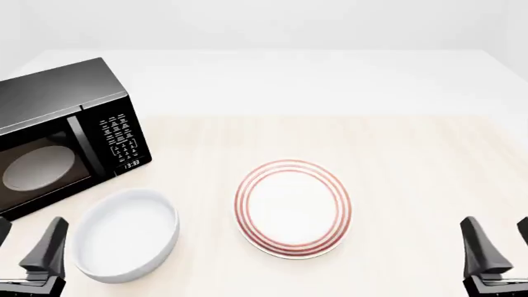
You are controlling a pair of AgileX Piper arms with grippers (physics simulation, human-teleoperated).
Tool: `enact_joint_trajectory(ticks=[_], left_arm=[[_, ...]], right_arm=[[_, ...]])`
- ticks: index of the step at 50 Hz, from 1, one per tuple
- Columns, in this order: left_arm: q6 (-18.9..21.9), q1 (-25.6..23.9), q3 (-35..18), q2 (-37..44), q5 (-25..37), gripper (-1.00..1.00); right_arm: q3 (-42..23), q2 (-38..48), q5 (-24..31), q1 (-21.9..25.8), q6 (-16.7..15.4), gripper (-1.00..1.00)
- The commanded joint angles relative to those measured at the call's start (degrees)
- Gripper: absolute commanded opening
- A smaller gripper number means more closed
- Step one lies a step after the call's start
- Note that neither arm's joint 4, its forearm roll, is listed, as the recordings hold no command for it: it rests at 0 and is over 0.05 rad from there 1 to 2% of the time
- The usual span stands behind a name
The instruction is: Put the white bowl to the right of the plate.
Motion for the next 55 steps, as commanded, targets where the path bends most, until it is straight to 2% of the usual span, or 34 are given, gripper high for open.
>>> enact_joint_trajectory(ticks=[1,5,10,11,13,14,16,17,19,21,25,27,30,33,37,39,41,43,53,55], left_arm=[[0.0,0.0,-0.15,0.25,-0.06,1.0],[0.0,0.0,-0.15,0.25,-0.06,1.0],[0.0,0.0,-0.15,0.25,-0.06,1.0],[0.0,0.0,-0.15,0.25,-0.06,1.0],[0.0,0.0,-0.15,0.25,-0.06,1.0],[0.0,0.0,-0.15,0.25,-0.06,1.0],[0.0,0.0,-0.15,0.25,-0.06,1.0],[0.0,0.0,-0.15,0.25,-0.06,1.0],[0.0,0.0,-0.15,0.25,-0.06,1.0],[0.0,0.0,-0.15,0.25,-0.06,1.0],[0.0,0.0,-0.15,0.25,-0.06,1.0],[0.0,0.0,-0.15,0.25,-0.06,1.0],[0.0,0.0,-0.15,0.25,-0.06,1.0],[0.0,0.0,-0.15,0.25,-0.06,1.0],[0.0,0.0,-0.15,0.25,-0.06,1.0],[0.0,0.0,-0.15,0.25,-0.06,1.0],[0.0,0.0,-0.15,0.25,-0.06,1.0],[0.0,0.0,-0.15,0.25,-0.06,1.0],[0.0,0.0,-0.15,0.25,-0.06,1.0],[0.0,0.0,-0.15,0.25,-0.06,1.0]], right_arm=[[0.04,1.49,-0.8,0.29,-0.26,1.0],[0.07,2.32,-1.07,-0.37,-1.08,1.0],[0.12,7.93,-5.66,1.0,-1.09,1.0],[0.11,7.97,-5.62,1.94,-2.53,1.0],[0.07,10.07,-6.86,1.35,-1.24,1.0],[-0.02,11.08,-7.75,3.91,-0.28,1.0],[-0.15,12.49,-9.2,2.74,-0.86,1.0],[-0.21,16.87,-12.22,2.59,-0.12,1.0],[-0.27,22.14,-16.44,4.8,-0.99,1.0],[-1.31,25.47,-18.21,5.44,-1.6,1.0],[-5.57,34.38,-23.11,9.05,0.0,1.0],[-7.76,38.55,-24.55,9.54,-1.82,1.0],[-10.76,44.12,-26.63,10.43,-1.5,1.0],[-12.61,46.79,-27.36,10.97,-1.97,1.0],[-16.66,54.38,-28.52,12.58,-2.67,1.0],[-20.14,61.22,-28.16,14.76,-2.19,1.0],[-21.5,61.92,-28.49,15.54,-3.39,1.0],[-24.79,65.22,-28.04,16.48,-3.69,1.0],[-33.13,73.46,-25.97,20.66,-4.59,1.0],[-34.9,75.48,-24.84,21.37,-5.64,1.0]])
